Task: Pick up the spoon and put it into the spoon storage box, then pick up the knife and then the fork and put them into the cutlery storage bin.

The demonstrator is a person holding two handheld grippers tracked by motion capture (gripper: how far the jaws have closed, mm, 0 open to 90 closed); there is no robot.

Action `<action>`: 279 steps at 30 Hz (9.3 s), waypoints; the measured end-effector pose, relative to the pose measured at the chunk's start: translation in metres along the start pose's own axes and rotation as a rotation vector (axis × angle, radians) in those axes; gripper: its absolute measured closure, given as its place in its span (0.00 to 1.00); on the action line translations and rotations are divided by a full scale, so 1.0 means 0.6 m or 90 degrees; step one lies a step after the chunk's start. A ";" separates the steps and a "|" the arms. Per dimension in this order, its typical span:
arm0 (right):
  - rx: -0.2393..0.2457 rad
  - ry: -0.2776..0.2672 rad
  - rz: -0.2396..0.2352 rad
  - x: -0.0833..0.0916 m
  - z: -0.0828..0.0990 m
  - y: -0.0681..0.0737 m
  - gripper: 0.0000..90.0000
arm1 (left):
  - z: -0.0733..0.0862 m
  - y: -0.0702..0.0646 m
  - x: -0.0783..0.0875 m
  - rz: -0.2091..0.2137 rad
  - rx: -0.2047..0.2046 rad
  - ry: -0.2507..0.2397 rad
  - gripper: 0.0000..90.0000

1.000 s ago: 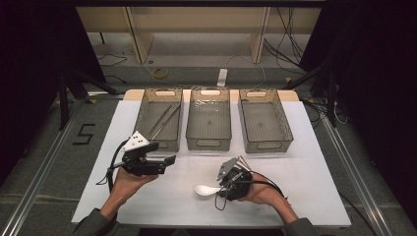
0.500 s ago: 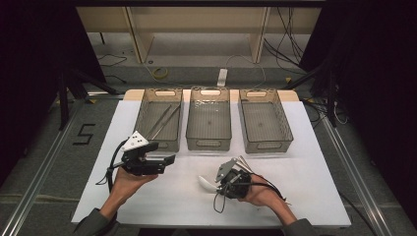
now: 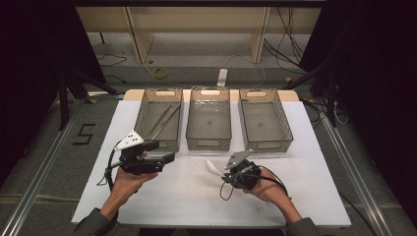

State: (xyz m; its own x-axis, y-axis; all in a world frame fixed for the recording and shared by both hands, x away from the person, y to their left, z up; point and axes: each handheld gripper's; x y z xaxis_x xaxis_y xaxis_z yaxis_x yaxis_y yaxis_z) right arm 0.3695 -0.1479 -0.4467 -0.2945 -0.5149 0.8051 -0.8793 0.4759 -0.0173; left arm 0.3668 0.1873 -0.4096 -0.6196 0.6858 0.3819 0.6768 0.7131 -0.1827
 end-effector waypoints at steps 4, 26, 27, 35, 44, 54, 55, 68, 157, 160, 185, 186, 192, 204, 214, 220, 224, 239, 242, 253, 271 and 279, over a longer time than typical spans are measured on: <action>-0.018 -0.015 0.003 0.006 -0.003 -0.004 0.96 | 0.000 -0.004 0.001 -0.003 -0.014 -0.006 0.20; -0.095 -0.061 0.029 0.019 -0.057 -0.049 0.96 | 0.000 0.000 0.011 -0.015 -0.026 -0.017 0.19; -0.097 -0.064 0.030 0.018 -0.061 -0.051 0.96 | 0.001 0.000 0.011 -0.016 -0.026 -0.017 0.19; -0.109 -0.067 0.036 0.010 -0.096 -0.064 0.96 | 0.003 -0.002 0.017 -0.019 -0.028 -0.019 0.19; -0.126 -0.076 0.042 0.002 -0.131 -0.088 0.96 | 0.004 0.000 0.021 -0.025 -0.021 -0.022 0.19; -0.158 -0.086 0.062 -0.002 -0.163 -0.118 0.96 | 0.003 -0.001 0.021 -0.028 -0.023 -0.025 0.19; -0.163 -0.084 0.066 -0.003 -0.165 -0.122 0.96 | 0.003 -0.001 0.021 -0.028 -0.023 -0.025 0.19; -0.191 -0.075 0.097 -0.015 -0.187 -0.149 0.96 | 0.003 -0.001 0.021 -0.030 -0.026 -0.027 0.19; -0.162 -0.020 0.100 0.076 -0.057 -0.112 0.41 | 0.001 -0.001 0.023 -0.028 -0.016 -0.037 0.18; -0.160 -0.018 0.103 0.081 -0.054 -0.107 0.41 | 0.001 -0.002 0.023 -0.028 -0.019 -0.036 0.18; -0.174 0.047 0.069 0.075 0.009 -0.088 0.40 | -0.001 -0.002 0.021 -0.028 -0.018 -0.040 0.18; -0.173 0.052 0.069 0.073 0.010 -0.088 0.41 | -0.001 -0.002 0.021 -0.028 -0.018 -0.040 0.18; -0.172 0.076 0.061 0.065 0.017 -0.085 0.42 | -0.001 -0.005 0.021 -0.025 -0.019 -0.042 0.18; -0.175 0.112 0.056 0.053 0.034 -0.084 0.38 | -0.001 -0.005 0.021 -0.022 -0.020 -0.043 0.18; -0.182 0.126 0.062 0.054 0.042 -0.086 0.45 | -0.001 -0.005 0.021 -0.021 -0.020 -0.042 0.18; -0.178 0.135 0.062 0.051 0.041 -0.089 0.54 | 0.000 -0.004 0.023 -0.026 -0.018 -0.044 0.18; -0.173 0.142 0.063 0.050 0.044 -0.089 0.60 | 0.000 -0.005 0.023 -0.024 -0.023 -0.039 0.18; -0.163 0.178 0.075 0.032 0.043 -0.086 0.78 | 0.001 -0.007 0.025 -0.029 -0.026 -0.038 0.18; -0.160 0.186 0.079 0.027 0.043 -0.085 0.81 | 0.001 -0.008 0.024 -0.028 -0.027 -0.038 0.18; -0.135 0.200 0.096 0.017 0.042 -0.079 0.86 | 0.001 -0.009 0.024 -0.030 -0.033 -0.033 0.18; -0.087 0.226 0.077 -0.002 0.030 -0.065 0.84 | 0.001 -0.008 0.023 -0.031 -0.033 -0.031 0.18; -0.084 0.235 0.069 -0.004 0.028 -0.065 0.88 | 0.001 -0.008 0.022 -0.031 -0.033 -0.029 0.18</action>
State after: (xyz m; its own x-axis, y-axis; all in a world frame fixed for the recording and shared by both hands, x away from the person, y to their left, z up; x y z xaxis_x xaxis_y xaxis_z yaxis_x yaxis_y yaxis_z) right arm 0.3983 -0.1770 -0.4577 -0.2074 -0.1784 0.9618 -0.7883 0.6127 -0.0563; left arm 0.3549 0.1928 -0.4044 -0.6689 0.6572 0.3473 0.6645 0.7381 -0.1169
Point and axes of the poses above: each handheld gripper's, and its own axes: x roughly backward along the jaws, z roughly out of its underside, y roughly to its left, and after that the axes turned 3 degrees about -x, right-handed
